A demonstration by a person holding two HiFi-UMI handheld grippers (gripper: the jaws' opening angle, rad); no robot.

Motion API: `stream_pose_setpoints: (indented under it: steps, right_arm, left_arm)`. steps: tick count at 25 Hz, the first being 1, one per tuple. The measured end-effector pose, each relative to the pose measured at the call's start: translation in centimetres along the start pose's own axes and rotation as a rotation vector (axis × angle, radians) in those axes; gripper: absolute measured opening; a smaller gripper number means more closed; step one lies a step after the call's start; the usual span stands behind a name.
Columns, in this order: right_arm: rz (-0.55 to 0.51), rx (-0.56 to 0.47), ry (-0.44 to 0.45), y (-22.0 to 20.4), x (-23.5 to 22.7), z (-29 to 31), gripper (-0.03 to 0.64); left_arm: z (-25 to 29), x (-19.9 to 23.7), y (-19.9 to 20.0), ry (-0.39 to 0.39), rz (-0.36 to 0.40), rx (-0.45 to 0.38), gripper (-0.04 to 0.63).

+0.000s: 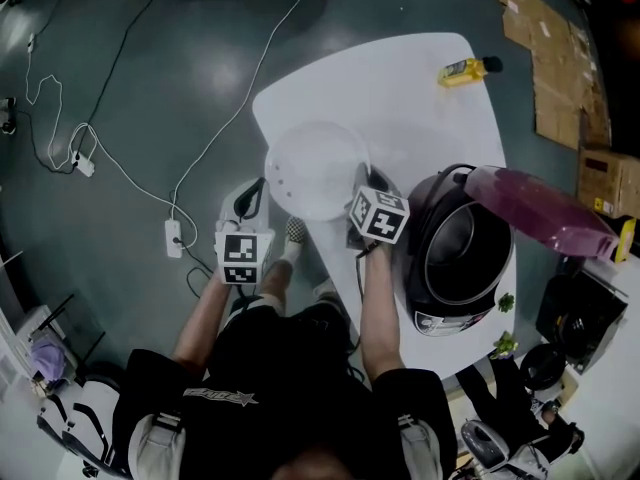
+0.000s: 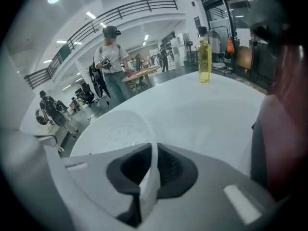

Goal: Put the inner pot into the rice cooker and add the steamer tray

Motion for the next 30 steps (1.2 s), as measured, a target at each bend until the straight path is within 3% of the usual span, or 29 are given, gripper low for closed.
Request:
stream_pose_setpoints:
  steps: [13,30]
  right_arm:
    - [0.003,-0.067,0.036,1.8,2.3,-2.2,0.025]
    - [-0.056,-0.300,0.044,8.0,6.6,-15.3,0.025]
  left_arm:
    - [-2.4,1.8,1.2,0.041,-0.023,-0.052,0.011]
    - [-9.7,2.6,8.6,0.068,0.002,-0.266,0.011]
Point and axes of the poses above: the fingertips, and each gripper's own axes: z forward along the fingers, x to its left, y out of its top, the point moved 2 cm from there along -z, backward along the fingers, and after that the axes turned 5 degrees about y, right-handed, at the moved point
